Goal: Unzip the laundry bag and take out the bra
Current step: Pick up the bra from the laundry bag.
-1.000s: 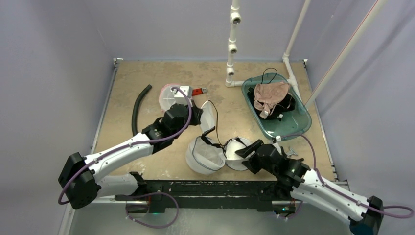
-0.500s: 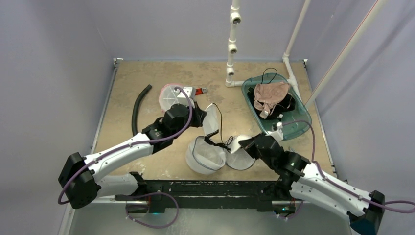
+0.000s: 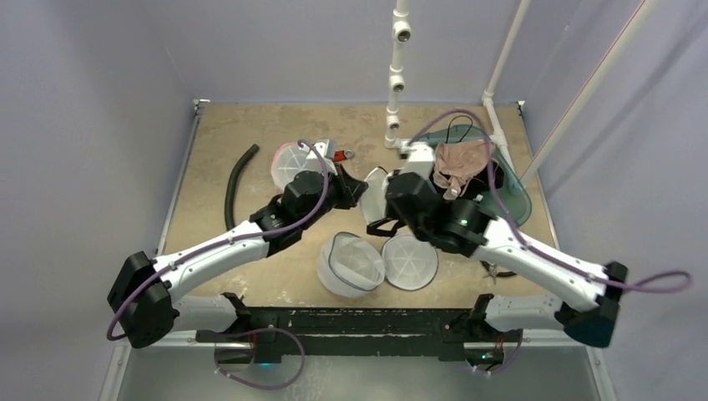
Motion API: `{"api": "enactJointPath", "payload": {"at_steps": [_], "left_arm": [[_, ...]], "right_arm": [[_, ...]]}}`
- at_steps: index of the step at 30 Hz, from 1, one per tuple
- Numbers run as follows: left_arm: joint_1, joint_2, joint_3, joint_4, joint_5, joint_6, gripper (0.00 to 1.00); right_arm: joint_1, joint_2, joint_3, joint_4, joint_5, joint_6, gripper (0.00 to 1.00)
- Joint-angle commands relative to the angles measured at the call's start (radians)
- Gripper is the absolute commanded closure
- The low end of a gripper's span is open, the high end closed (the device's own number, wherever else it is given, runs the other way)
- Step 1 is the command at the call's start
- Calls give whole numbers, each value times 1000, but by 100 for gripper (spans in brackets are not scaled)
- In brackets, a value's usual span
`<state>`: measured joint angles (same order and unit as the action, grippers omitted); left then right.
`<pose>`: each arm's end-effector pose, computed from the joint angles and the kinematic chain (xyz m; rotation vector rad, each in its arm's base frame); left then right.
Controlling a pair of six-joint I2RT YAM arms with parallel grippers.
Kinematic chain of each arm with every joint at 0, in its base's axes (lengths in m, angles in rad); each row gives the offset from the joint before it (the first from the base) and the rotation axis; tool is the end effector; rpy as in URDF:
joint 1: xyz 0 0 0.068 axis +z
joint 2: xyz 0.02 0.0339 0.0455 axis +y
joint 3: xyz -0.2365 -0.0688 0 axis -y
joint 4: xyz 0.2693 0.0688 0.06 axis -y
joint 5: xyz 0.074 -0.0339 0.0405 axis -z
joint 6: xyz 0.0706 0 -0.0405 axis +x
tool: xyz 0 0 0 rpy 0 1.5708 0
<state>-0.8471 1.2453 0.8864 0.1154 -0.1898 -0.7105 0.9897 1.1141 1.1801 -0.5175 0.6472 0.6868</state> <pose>0.2462 -0.2585 0.2646 -0.0115 1.9110 -0.9177 0.1990 0.2255 0.3465 0.1087 1.9511 0.4618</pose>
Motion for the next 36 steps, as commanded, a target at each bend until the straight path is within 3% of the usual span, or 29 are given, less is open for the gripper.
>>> {"api": "enactJointPath", "payload": {"at_steps": [1, 8, 12, 23, 29, 32, 36], "left_arm": [[18, -3, -119, 242, 41, -209, 100], [56, -3, -338, 564, 75, -408, 100], [56, 13, -433, 657, 72, -461, 100], [55, 17, -532, 645, 108, -483, 100], [55, 7, -540, 540, 73, -438, 100], [55, 3, -539, 480, 61, -412, 96], [56, -2, -555, 471, 69, -402, 77]], "right_arm": [[111, 173, 113, -181, 106, -142, 100], [116, 247, 80, -112, 69, -202, 100], [115, 268, 43, -85, 34, -202, 100], [140, 361, -68, 69, -111, -205, 100], [143, 404, -91, 129, -164, -181, 100], [143, 407, -93, 161, -199, -177, 85], [144, 406, -99, 186, -237, -164, 69]]}}
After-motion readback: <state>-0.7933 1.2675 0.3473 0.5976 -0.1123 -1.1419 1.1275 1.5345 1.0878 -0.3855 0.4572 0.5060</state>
